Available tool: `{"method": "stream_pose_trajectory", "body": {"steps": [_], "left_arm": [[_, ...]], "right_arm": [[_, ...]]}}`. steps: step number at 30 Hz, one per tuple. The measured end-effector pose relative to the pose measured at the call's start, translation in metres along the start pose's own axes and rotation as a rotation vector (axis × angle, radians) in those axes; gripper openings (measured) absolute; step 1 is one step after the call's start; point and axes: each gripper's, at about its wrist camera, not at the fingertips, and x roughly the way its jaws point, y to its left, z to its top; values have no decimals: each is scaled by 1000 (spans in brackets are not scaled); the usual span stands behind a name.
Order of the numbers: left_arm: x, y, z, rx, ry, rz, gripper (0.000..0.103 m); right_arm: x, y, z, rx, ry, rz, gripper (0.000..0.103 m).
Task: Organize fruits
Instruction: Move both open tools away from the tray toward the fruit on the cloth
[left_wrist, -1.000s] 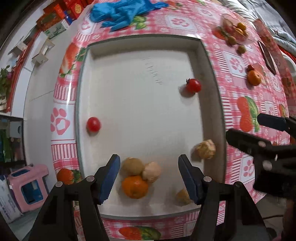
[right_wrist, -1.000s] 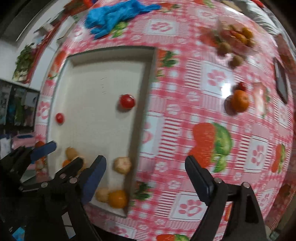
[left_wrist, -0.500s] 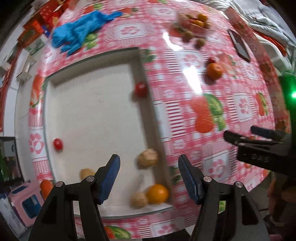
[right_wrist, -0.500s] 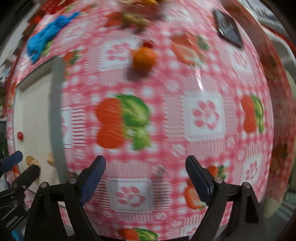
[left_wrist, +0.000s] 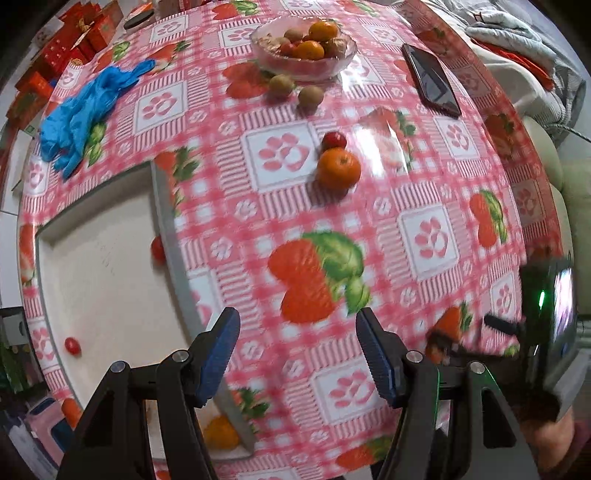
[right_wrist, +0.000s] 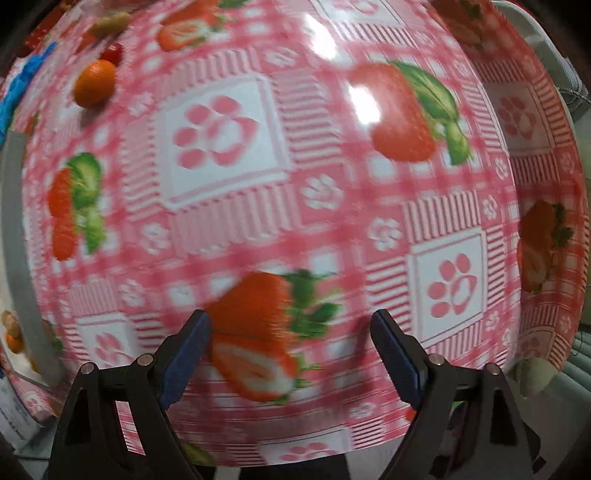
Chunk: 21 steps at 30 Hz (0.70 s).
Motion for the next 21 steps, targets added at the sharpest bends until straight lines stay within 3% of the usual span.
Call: {"method": "stream_pose_trajectory", "body": {"steps": [1, 4, 11, 15, 21], "left_arm": [[2, -1, 5, -8, -2, 0, 66], [10, -6, 24, -44, 0, -3, 66], [36, -20, 64, -96, 10, 10, 66], [44, -29, 84, -114, -10, 4, 66], [68, -44, 107, -96, -3, 34, 66]], "right_arm": [[3, -6, -1, -1, 10, -2, 103], [11, -23, -5, 1, 16, 35, 103], [9, -28, -9, -27, 23, 19, 103], [8, -2, -4, -28, 0, 16, 103], [2, 2, -19, -30, -24, 16, 103]]}}
